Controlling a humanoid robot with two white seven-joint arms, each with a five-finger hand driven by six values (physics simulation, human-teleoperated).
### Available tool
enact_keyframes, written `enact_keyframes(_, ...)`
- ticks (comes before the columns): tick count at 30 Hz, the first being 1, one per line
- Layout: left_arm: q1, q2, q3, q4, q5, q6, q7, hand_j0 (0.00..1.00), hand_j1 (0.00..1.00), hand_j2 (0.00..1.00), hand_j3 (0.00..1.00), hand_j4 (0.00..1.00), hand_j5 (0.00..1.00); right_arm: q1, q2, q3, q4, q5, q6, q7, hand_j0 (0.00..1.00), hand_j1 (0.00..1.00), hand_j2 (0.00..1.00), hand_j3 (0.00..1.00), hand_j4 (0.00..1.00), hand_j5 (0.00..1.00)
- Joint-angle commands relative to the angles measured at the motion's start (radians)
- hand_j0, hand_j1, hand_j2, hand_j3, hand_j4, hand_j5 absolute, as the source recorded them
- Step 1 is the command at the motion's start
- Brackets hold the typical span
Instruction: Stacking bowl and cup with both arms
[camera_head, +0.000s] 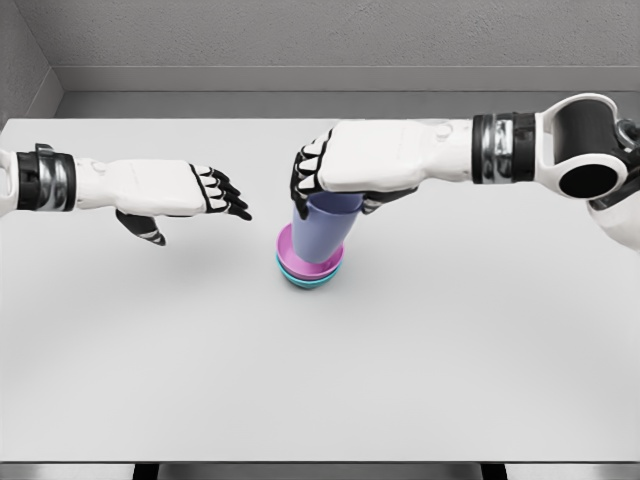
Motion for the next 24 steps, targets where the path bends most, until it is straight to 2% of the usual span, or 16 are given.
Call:
enact_keyframes(1, 0.0, 0.005, 0.002, -0.001, 0.006, 0.002, 0.0, 1.0, 1.0, 1.0, 1.0, 1.0, 1.0, 0.0, 0.011, 0.008, 0.013, -0.002, 0.004, -0.001, 0.54, 0.54, 0.54, 0.54, 0.54, 0.54)
enact_keyframes(18, 0.006, 0.005, 0.001, 0.001, 0.004, 0.002, 0.0, 1.0, 1.0, 1.0, 1.0, 1.0, 1.0, -0.003, 0.066, 0.04, 0.117, 0.029, -0.001, -0.001, 0.54, 0.54, 0.54, 0.54, 0.54, 0.54)
enact_keyframes(24, 0.006, 0.005, 0.001, -0.001, 0.004, 0.002, 0.0, 1.0, 1.0, 1.0, 1.0, 1.0, 1.0, -0.002, 0.075, 0.068, 0.131, 0.041, -0.002, -0.001, 0.54, 0.54, 0.54, 0.54, 0.54, 0.54)
